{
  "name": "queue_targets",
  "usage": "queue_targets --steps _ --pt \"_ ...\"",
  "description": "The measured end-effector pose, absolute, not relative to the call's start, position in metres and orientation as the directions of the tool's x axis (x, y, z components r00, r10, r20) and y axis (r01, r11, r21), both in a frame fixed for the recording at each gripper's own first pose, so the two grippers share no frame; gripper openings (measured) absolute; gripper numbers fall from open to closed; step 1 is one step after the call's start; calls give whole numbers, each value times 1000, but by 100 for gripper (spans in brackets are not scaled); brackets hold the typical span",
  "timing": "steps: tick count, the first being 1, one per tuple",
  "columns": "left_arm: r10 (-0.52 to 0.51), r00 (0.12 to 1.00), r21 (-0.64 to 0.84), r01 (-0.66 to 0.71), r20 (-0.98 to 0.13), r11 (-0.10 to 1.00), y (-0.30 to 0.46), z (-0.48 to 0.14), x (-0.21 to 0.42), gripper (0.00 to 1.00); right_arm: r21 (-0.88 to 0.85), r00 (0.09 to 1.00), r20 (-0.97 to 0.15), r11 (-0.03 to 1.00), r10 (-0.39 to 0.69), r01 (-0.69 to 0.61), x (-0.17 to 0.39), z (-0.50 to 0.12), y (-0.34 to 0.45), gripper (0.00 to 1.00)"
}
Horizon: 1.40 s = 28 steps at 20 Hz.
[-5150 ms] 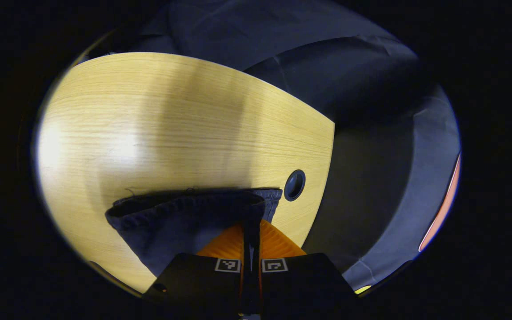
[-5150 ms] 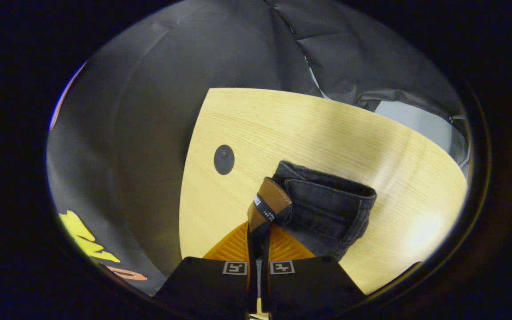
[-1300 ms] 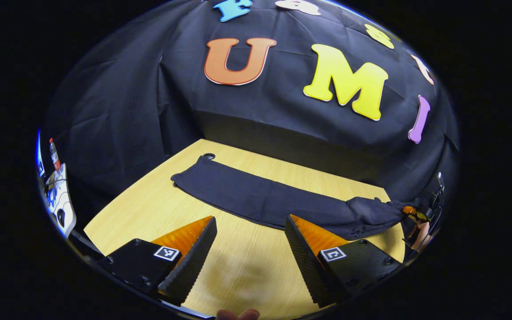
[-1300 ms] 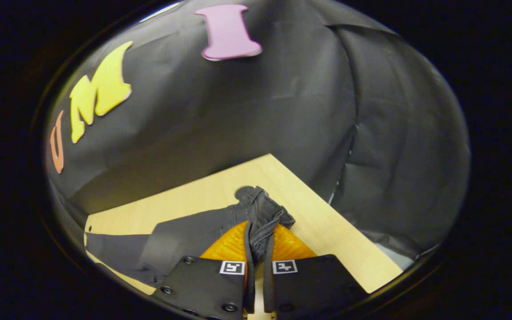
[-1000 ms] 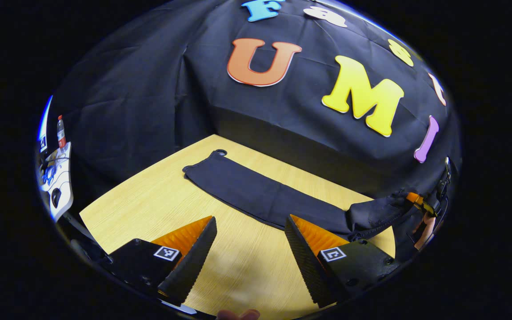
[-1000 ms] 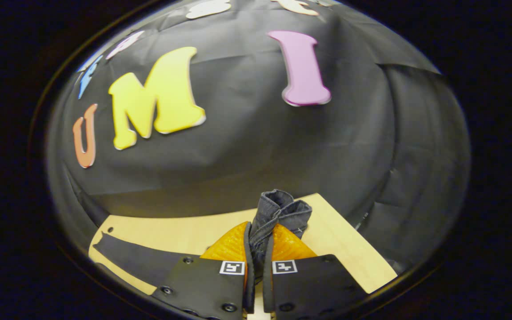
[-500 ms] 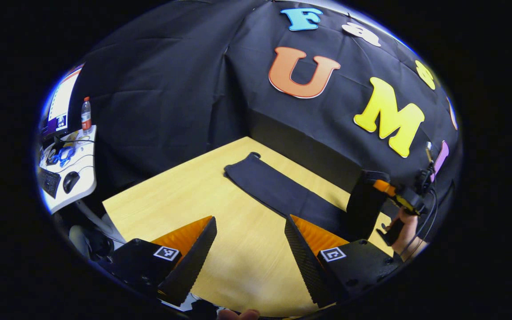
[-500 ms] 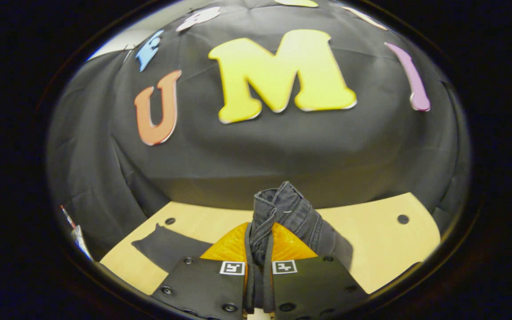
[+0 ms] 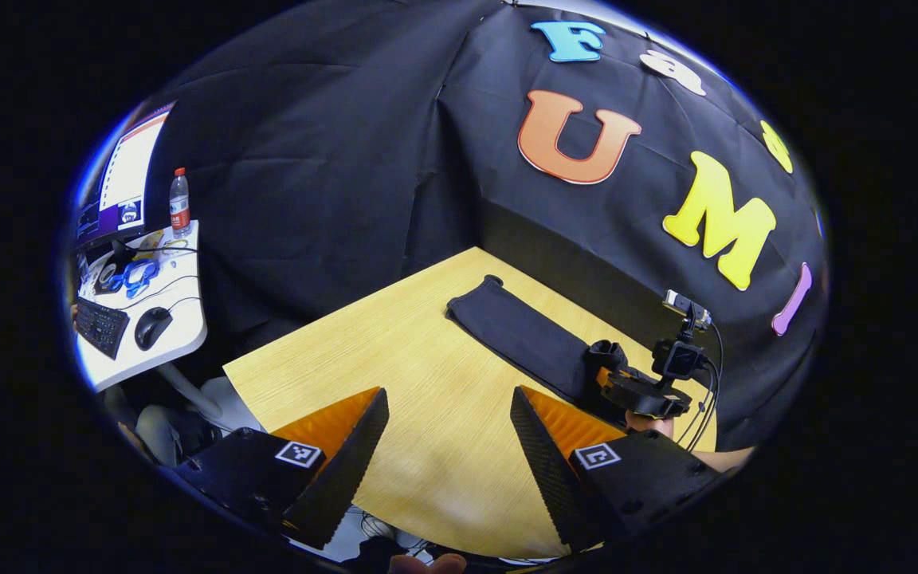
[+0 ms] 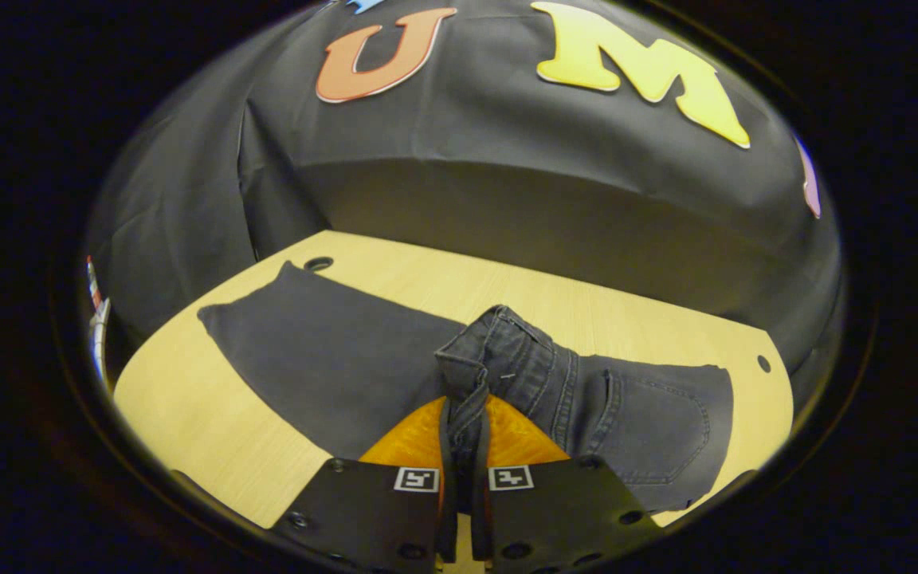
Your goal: Grasp the waist and the cuffs of the jeans and fold them to make the two legs overlap; first hold the waist and fold one-third of the jeans toward the cuffs, then hold the cuffs and fold the remaining one-third in the same direction to finish folding.
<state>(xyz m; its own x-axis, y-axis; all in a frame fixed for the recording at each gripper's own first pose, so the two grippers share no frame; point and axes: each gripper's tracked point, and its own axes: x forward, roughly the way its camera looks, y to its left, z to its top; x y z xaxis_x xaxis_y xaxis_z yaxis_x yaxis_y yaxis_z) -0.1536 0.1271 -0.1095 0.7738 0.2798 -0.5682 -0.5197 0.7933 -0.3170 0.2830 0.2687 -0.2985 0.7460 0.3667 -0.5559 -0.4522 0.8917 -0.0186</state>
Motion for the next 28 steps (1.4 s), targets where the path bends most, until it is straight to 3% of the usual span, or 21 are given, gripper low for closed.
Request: queue_targets --steps 1,4,6,8,13,19,23,25,28 --pt "276 775 -321 -518 -569 793 129 -111 -153 100 -15 746 -553 890 372 -455 281 -297 270 4" --pt "264 779 -333 -512 -569 792 134 -111 -144 100 123 671 -574 860 469 -495 268 -291 281 18" --pt "260 778 -333 -510 -572 793 140 -113 -137 99 194 609 -595 829 525 -525 247 -280 280 39" --pt "247 788 -347 -498 -564 795 143 -113 -126 99 193 601 -584 813 545 -549 236 -260 265 63" --pt "199 814 -398 -460 -546 794 150 -121 -82 99 172 629 -530 799 568 -576 199 -181 199 88" --pt "78 809 -591 -488 -583 642 163 -166 -3 99 176 670 -482 811 565 -558 184 -102 114 92" --pt "-12 791 -744 -569 -611 351 178 -205 45 99 195 718 -496 868 488 -456 189 -92 46 95" --pt "-5 797 -783 -593 -604 188 191 -220 66 99 205 728 -517 891 450 -404 186 -98 21 92" --pt "-2 778 -771 -622 -628 136 197 -249 91 100 223 720 -560 911 410 -346 183 -117 -5 95"
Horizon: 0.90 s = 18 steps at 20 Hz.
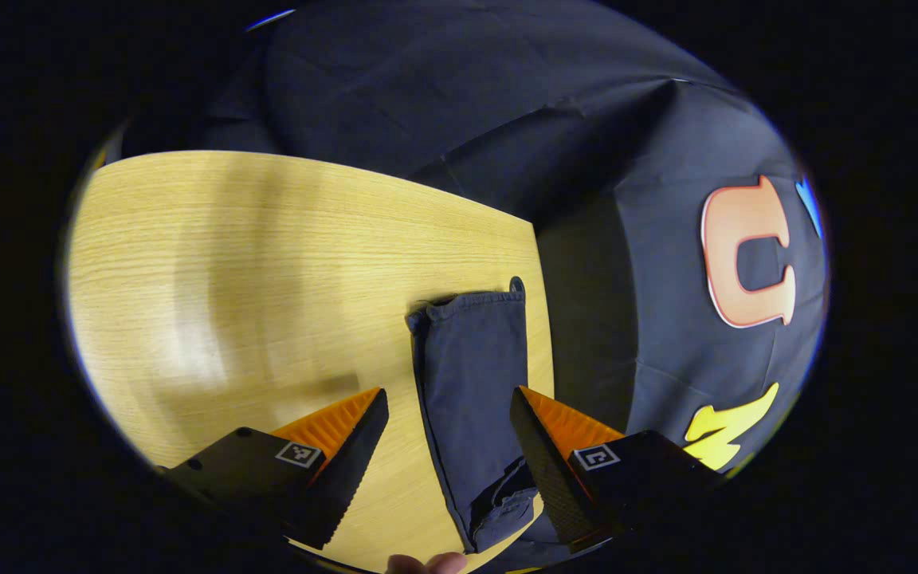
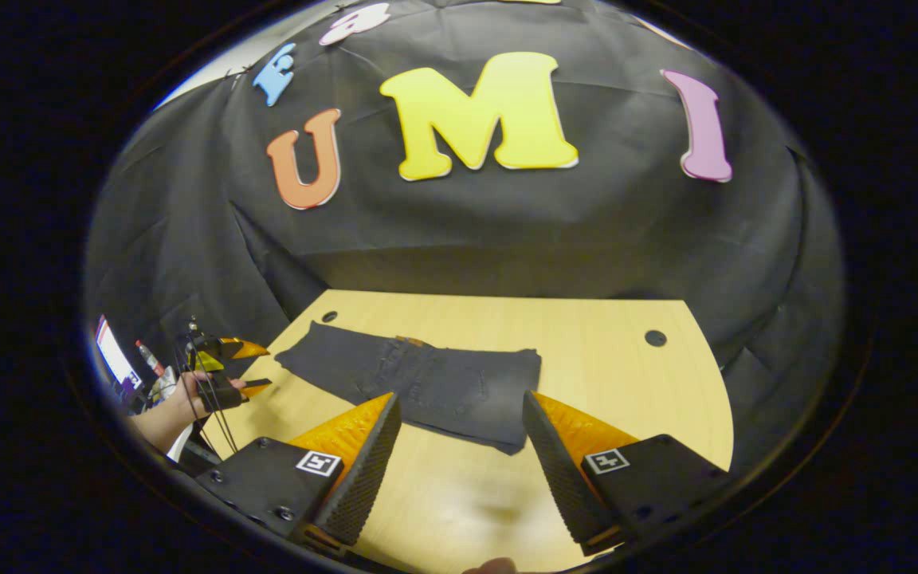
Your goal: Grasp the waist and the cuffs of the jeans and fold them to make the two legs overlap; first hold the waist and fold one-third of the jeans toward the cuffs, then hold the cuffs and fold the remaining one-third in the same direction to finish folding.
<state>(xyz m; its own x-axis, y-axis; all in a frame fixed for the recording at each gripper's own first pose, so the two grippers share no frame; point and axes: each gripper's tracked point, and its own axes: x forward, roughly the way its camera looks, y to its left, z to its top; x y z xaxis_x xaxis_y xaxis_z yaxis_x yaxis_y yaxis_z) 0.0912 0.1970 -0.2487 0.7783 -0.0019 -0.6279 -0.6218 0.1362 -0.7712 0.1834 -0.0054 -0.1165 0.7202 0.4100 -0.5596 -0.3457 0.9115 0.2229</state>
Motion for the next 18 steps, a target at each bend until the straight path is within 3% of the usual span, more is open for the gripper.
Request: queue_targets --steps 13,14,15,17,18 --pt "28 792 -771 -602 -610 210 216 -275 164 99 241 706 -608 932 362 -270 204 -148 -46 95" --pt "27 787 -769 -608 -616 200 216 -281 167 95 240 703 -615 934 356 -263 205 -152 -49 95" --pt "26 791 -775 -605 -611 180 216 -286 174 77 240 699 -623 936 351 -257 203 -157 -50 95" --pt "29 816 -807 -576 -578 131 215 -286 182 58 232 692 -637 941 338 -247 199 -163 -59 95" --pt "29 824 -816 -565 -566 124 215 -285 184 63 228 692 -641 943 332 -242 198 -164 -63 95"
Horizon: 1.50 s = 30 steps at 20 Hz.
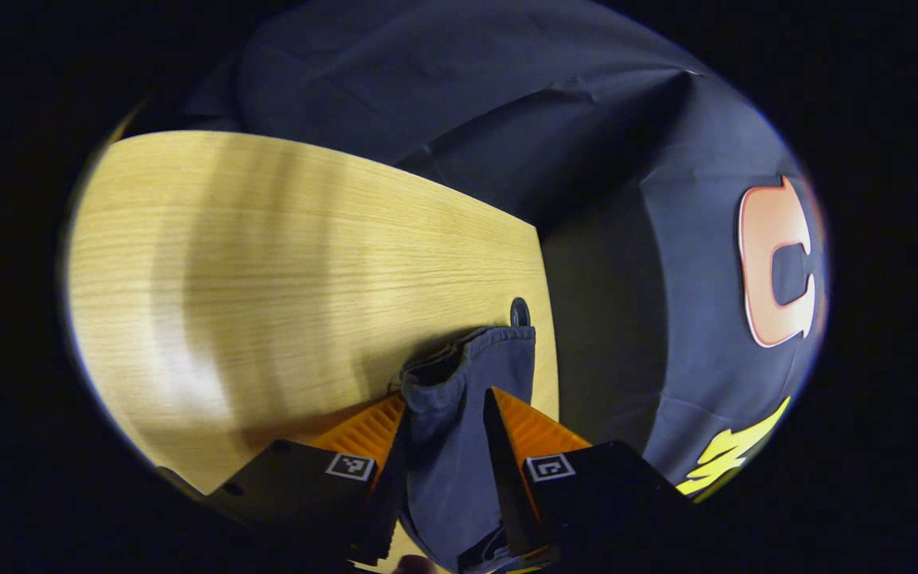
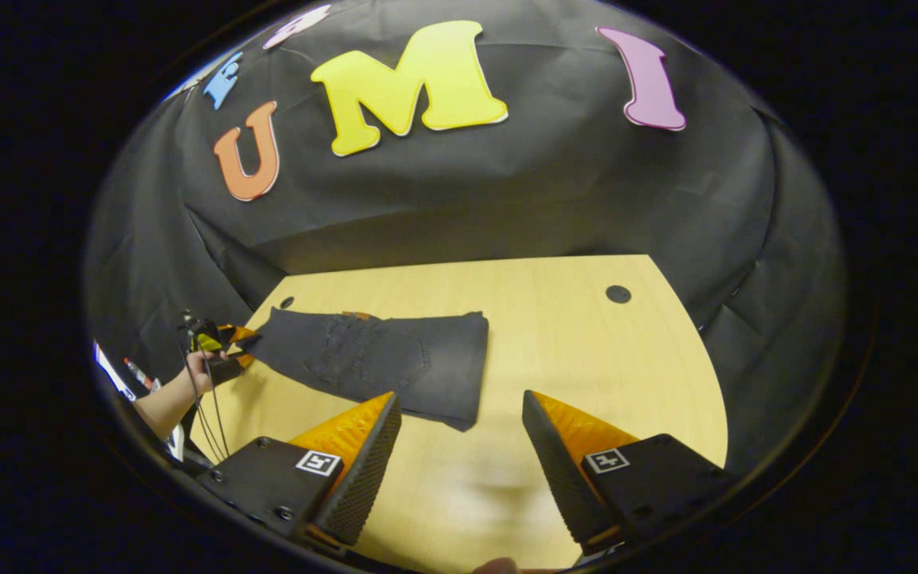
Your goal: Grasp the waist and the cuffs of the jeans and fold them to make the two legs overlap; first hold the waist and fold one-third of the jeans toward the cuffs, then hold the cuffs and fold the remaining one-third in the same direction to finish folding.
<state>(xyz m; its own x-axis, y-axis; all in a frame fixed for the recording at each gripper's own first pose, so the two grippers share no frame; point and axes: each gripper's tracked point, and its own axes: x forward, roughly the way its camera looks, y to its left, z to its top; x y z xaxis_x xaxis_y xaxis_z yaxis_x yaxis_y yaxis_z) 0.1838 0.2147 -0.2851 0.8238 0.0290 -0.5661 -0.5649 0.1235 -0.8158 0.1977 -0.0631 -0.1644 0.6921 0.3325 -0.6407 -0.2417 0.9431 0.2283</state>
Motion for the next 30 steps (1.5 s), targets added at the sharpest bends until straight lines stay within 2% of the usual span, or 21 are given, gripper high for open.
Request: queue_targets --steps 1,2,4,5,6,8,10,12,14,15,16,20,21,23,25,26,30 --pt "26 829 -821 -557 -559 121 215 -286 186 54 229 690 -645 945 328 -235 196 -166 -66 92" --pt "24 830 -823 -557 -558 114 215 -286 187 52 235 691 -645 945 327 -228 196 -166 -67 95" --pt "17 819 -811 -570 -573 132 218 -289 183 50 250 697 -638 944 327 -214 196 -166 -67 95" --pt "21 809 -798 -584 -588 146 216 -293 179 55 253 701 -633 944 328 -213 195 -164 -68 95" --pt "25 812 -801 -580 -583 150 216 -290 179 24 251 705 -628 943 330 -218 193 -162 -69 95" --pt "35 831 -817 -552 -555 168 213 -277 184 13 229 713 -618 944 331 -239 190 -160 -68 95" --pt "40 851 -826 -519 -524 222 207 -262 186 9 210 720 -611 944 329 -254 182 -154 -62 95" --pt "34 876 -836 -469 -480 286 198 -246 198 8 205 741 -583 942 334 -264 175 -144 -62 93" --pt "23 897 -842 -423 -441 335 183 -222 203 8 176 759 -569 948 318 -265 161 -138 -66 96" --pt "13 906 -845 -399 -422 357 177 -207 203 17 174 765 -558 947 320 -269 157 -134 -63 96" --pt "4 914 -845 -377 -406 378 172 -194 202 8 178 768 -550 945 326 -274 152 -131 -60 96" --pt "-34 938 -844 -293 -344 450 138 -153 202 7 196 788 -525 947 322 -256 139 -128 -72 96" --pt "-44 943 -845 -274 -330 459 128 -143 202 7 202 793 -519 947 319 -248 135 -127 -76 99" --pt "-78 949 -843 -233 -306 484 96 -123 200 7 214 800 -514 949 310 -230 128 -126 -84 93" --pt "-120 952 -836 -182 -282 517 55 -104 194 7 222 813 -502 952 296 -210 121 -122 -93 96" --pt "-137 952 -829 -160 -273 535 34 -95 192 7 225 820 -495 954 288 -199 118 -119 -98 93" --pt "-193 949 -816 -98 -249 570 -47 -67 192 7 242 837 -485 959 253 -150 101 -114 -120 96"
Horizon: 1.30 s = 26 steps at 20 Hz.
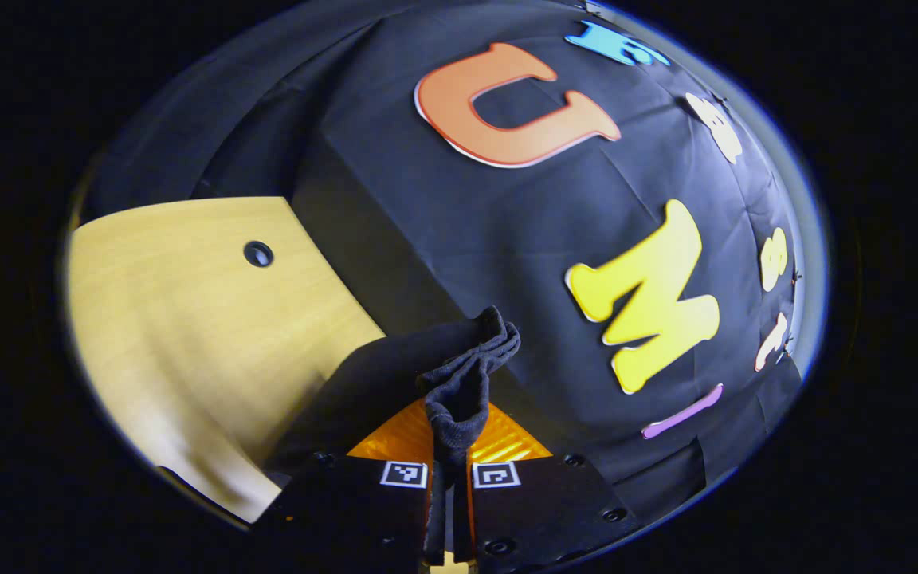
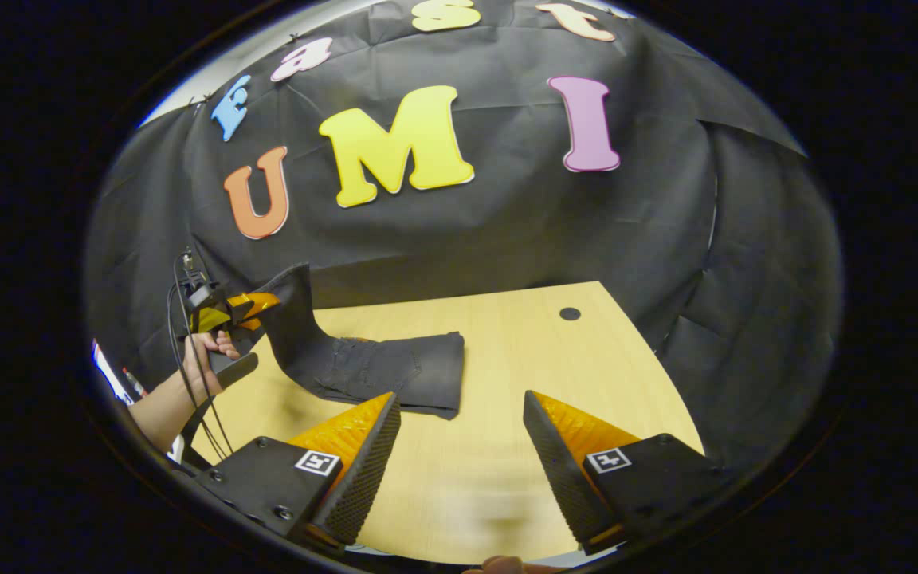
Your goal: Grasp the waist and the cuffs of the jeans and fold them to make the two legs overlap; first hold the waist and fold one-third of the jeans toward the cuffs, then hold the cuffs and fold the remaining one-third in the same direction to finish folding.
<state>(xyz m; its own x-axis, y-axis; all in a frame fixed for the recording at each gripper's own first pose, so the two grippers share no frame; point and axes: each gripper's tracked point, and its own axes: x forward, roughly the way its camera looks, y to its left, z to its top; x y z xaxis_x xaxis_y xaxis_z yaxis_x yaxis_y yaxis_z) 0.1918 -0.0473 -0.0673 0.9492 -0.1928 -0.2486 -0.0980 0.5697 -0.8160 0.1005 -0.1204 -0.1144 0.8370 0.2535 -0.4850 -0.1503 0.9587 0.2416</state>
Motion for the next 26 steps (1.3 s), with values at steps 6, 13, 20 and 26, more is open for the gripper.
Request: queue_targets --steps 6,13,20,26 --pt "-309 893 -765 -58 -327 642 -163 -96 183 7 257 844 -508 966 173 -43 77 -126 -169 93" --pt "-331 807 -682 -117 -490 722 -231 -169 167 7 282 818 -561 958 127 45 65 -157 -212 96" --pt "-281 765 -606 -174 -579 776 -256 -209 164 30 285 803 -583 957 125 58 73 -166 -226 96" --pt "-220 757 -504 -163 -615 848 -257 -206 161 41 282 799 -580 959 159 15 83 -164 -213 98"
